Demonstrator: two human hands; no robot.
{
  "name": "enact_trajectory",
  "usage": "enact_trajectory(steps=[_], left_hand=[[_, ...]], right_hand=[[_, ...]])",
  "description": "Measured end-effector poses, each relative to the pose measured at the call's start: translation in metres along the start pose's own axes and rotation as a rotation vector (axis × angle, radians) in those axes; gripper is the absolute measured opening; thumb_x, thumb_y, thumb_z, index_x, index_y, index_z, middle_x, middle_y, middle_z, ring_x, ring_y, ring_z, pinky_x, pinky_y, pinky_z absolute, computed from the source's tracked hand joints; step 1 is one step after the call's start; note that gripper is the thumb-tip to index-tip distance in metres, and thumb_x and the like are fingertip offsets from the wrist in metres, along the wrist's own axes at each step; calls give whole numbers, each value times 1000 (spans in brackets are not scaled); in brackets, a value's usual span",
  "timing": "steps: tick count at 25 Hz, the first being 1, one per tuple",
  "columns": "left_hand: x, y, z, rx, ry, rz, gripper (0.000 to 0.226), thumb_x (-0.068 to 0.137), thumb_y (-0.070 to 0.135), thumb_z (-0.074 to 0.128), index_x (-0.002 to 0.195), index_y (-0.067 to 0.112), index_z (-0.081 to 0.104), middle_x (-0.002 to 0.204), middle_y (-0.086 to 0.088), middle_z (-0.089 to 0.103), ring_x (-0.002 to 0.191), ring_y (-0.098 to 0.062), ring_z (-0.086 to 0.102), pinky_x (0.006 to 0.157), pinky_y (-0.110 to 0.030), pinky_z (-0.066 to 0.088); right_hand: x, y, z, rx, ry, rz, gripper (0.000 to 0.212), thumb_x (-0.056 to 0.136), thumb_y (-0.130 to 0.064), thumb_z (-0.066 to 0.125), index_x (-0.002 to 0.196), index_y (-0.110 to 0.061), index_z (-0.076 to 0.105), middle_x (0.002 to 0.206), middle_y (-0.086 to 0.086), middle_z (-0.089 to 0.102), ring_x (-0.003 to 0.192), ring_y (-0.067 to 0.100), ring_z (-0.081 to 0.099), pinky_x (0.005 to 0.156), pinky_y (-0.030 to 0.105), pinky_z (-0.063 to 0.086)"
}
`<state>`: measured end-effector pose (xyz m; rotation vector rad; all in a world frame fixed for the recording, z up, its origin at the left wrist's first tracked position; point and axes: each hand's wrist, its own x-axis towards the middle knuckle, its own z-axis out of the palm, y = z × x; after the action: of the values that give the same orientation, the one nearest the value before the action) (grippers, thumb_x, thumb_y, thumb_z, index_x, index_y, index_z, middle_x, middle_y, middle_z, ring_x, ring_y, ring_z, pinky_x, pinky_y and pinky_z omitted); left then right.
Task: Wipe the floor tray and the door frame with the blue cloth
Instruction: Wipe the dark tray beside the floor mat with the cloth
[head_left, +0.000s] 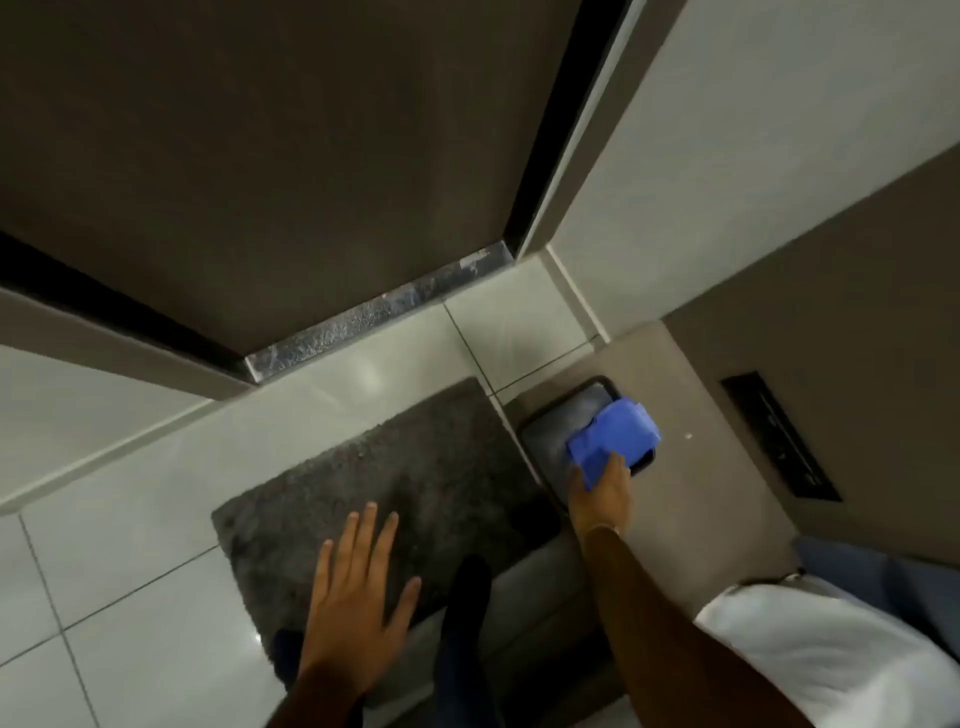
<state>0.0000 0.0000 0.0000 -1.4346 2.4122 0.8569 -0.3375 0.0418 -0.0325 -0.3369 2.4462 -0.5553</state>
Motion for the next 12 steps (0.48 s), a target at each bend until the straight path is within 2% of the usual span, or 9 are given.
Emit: enact_trajectory(steps=[2,4,7,9,11,12], left_hand=[[1,1,26,20,-14,-35,89,106,73,14,167,14,40,176,-14,32,164,-31,23,131,-45,5],[2,2,46,64,-36,-57,92,105,74,11,167,14,42,175,-14,34,162,-35,31,128,-50,12],[12,-7,62,101,-24,-62,89,105,75,15,169,16,35,179,-11,26,165,-33,24,131,-51,10],[16,-14,68,113,-5,-49,85,104,71,31,171,18,30,180,-8,20,168,-29,16,133,-53,10],[20,-22,69,107,3,-64,84,102,66,39,171,20,28,181,-8,20,168,-29,14,134,-57,14],[22,-25,68,108,11,-69,84,102,64,41,171,19,28,181,-9,20,168,-30,15,133,-59,16]], right_hand=[[33,9,16,-36,-5,102,70,107,-35,62,163,-4,32,166,18,39,153,40,41,127,50,34],[68,14,26,-27,8,160,74,106,-40,63,163,-5,31,167,17,37,153,39,40,128,50,33],[110,27,46,-36,45,189,82,102,-55,63,161,-8,32,165,14,37,151,39,41,124,56,37],[132,30,53,-63,66,243,91,98,-61,64,163,-7,29,167,15,32,153,40,36,124,57,36],[151,30,60,-107,100,285,89,97,-53,69,161,-3,32,165,21,32,154,44,33,126,55,33],[159,33,61,-124,123,283,79,98,-45,70,157,-1,39,161,23,38,150,46,38,124,53,35]])
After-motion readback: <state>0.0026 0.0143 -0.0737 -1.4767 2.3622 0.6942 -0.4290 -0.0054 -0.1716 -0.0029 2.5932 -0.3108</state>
